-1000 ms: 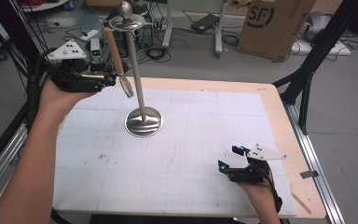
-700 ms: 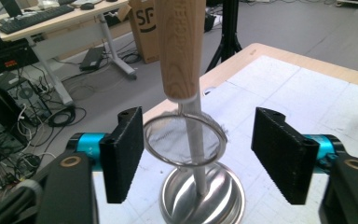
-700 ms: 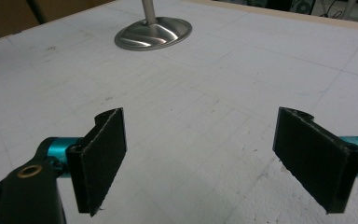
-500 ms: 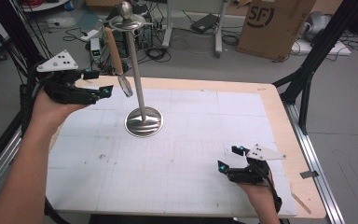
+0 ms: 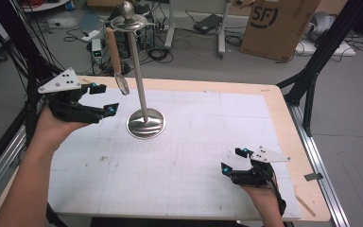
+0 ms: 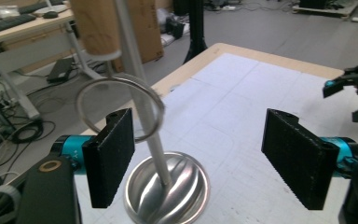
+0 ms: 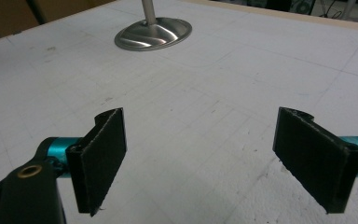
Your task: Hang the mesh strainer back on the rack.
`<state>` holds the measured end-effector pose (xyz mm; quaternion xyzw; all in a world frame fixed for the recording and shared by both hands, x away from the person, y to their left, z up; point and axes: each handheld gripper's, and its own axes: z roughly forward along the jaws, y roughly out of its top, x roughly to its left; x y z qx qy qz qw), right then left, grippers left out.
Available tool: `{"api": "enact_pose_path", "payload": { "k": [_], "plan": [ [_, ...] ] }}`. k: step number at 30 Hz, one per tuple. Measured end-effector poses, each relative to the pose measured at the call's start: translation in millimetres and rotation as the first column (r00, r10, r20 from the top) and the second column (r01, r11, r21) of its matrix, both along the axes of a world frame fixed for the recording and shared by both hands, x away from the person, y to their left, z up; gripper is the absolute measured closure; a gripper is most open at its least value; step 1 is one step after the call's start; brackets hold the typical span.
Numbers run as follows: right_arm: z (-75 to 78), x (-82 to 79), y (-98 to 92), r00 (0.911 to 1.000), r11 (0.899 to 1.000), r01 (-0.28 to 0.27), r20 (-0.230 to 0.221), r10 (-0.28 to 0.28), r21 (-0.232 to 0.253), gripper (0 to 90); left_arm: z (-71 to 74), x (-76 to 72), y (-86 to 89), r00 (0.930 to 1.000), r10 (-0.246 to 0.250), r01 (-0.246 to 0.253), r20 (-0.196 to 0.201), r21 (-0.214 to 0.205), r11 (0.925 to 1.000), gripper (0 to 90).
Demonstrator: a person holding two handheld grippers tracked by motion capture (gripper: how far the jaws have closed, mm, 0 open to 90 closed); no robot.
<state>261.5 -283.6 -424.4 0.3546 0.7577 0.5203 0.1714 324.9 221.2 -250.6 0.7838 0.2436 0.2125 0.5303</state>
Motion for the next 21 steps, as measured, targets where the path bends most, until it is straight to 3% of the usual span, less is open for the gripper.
{"api": "enact_pose_path", "payload": {
  "k": [9,16,21],
  "plan": [
    [-0.2,-0.1,-0.1,1.0000,1.000,0.002,0.000,-0.002,0.000,16.4,-25.7,-3.5,-4.0,0.9988,-0.038,0.037,-0.031,-0.024,0.9990,23.6],
    [-1.1,0.3,0.6,1.0000,1.000,0.000,-0.004,0.000,-0.004,16.3,-47.3,-8.9,-12.8,0.9947,-0.095,0.094,-0.038,-0.044,0.9946,21.4],
    [-1.1,0.3,0.6,1.0000,1.000,-0.001,-0.003,0.001,-0.006,16.3,-64.1,-13.4,-18.3,0.9942,-0.101,0.098,-0.039,-0.053,0.9937,20.9]
  ]
}}
